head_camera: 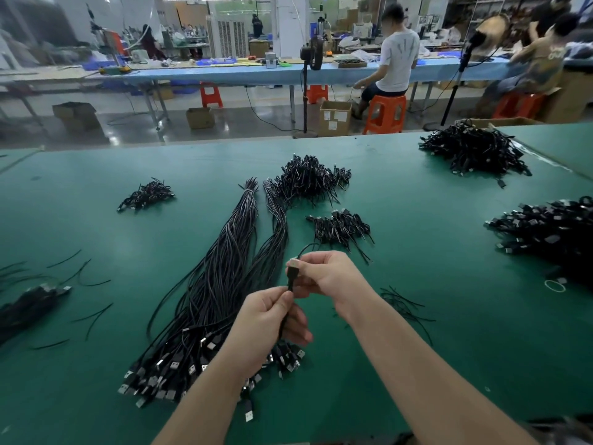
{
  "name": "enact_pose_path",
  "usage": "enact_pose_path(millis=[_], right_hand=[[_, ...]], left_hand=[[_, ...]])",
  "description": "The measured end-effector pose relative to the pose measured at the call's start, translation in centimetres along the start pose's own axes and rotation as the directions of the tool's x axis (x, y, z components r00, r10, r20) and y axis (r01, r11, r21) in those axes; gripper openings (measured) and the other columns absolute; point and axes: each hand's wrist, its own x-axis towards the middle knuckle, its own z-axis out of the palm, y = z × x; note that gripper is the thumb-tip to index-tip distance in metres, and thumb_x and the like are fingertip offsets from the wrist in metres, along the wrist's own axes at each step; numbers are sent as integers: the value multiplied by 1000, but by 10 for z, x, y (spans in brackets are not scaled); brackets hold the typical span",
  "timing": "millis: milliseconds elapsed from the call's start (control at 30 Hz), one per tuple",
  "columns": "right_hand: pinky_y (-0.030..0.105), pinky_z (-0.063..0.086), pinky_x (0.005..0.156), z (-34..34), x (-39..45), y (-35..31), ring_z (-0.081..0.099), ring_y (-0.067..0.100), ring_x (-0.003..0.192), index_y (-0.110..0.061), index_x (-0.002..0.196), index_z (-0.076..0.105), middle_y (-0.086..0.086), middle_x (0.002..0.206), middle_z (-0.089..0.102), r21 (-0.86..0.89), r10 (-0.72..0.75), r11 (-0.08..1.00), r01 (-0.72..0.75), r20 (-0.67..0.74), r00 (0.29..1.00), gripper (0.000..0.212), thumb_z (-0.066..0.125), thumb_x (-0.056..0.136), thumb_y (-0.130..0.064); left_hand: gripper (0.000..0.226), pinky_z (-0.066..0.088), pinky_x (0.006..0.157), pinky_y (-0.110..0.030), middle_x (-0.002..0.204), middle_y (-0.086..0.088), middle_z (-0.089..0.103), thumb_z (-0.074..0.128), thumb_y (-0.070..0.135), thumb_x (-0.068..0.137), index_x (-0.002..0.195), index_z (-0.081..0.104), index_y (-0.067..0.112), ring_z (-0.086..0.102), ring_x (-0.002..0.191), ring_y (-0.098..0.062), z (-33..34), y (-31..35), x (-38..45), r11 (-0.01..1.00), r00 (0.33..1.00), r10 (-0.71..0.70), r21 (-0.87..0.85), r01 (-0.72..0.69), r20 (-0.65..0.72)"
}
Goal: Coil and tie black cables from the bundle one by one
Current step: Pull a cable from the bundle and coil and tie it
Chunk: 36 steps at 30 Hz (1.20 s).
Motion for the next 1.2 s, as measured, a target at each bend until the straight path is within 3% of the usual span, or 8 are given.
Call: enact_pose_path(millis=[233,333,433,600,767,933,1067,1200], right_hand=[[23,56,82,7,-15,-6,70,16,82,5,92,73,15,91,75,99,-183,977,188,-54,982,23,67,94,-17],[34,57,91,13,-27,3,71,24,87,4,94,75,19,96,75,138,-174,975,172,4,985,23,67,93,-18],[35,56,96,18,-36,15,72,27,98,3,99,74,17,103,75,278,-130,953,119,20,991,21,64,94,-15],[33,62,77,26,-41,37,75,24,83,0,98,74,16,97,76,491,128,864,-112,1,992,13,64,94,-8],[32,61,60,27,-41,55,69,16,55,-6,69,78,4,69,72,566,442,703,-430,127,888,25,67,91,-10],[30,60,59,14,-35,55,68,14,54,-5,71,77,1,68,71,517,484,687,-510,198,853,21,68,89,-11],[29,60,58,-6,-25,45,65,14,52,-4,74,73,3,66,68,488,433,759,-431,115,894,13,72,86,-10],[39,58,83,-21,-12,25,64,23,77,-1,100,73,10,86,70,265,245,937,-227,-37,969,15,69,89,-10]], left_hand=[[23,59,59,-32,79,-18,73,42,10,108,114,63,5,74,70,-32,7,-17,9,975,942,36,-197,-107,-333],[26,61,67,-32,92,-22,75,42,10,107,115,61,-5,75,78,-31,3,-8,19,919,915,8,-359,-166,-404],[26,61,67,-31,90,-19,76,40,9,108,114,60,-6,75,79,-25,-2,9,28,848,879,-22,-474,-235,-475],[28,61,66,-32,100,-27,71,34,11,110,108,55,-8,76,88,-33,-2,37,40,717,848,-51,-611,-337,-528],[27,61,66,-33,89,-22,75,34,9,109,106,55,-9,75,89,-34,5,51,44,711,850,14,-592,-379,-526],[29,60,64,-30,88,-17,77,35,10,109,107,59,-7,76,87,-29,5,49,43,781,917,74,-549,-298,-393],[29,55,55,-27,82,-12,71,43,13,105,113,62,-8,71,70,-22,-3,43,30,907,998,69,-418,-61,5],[31,57,55,-29,83,-23,70,53,17,97,107,69,-6,71,65,-26,-1,34,15,983,970,-9,-174,54,245]])
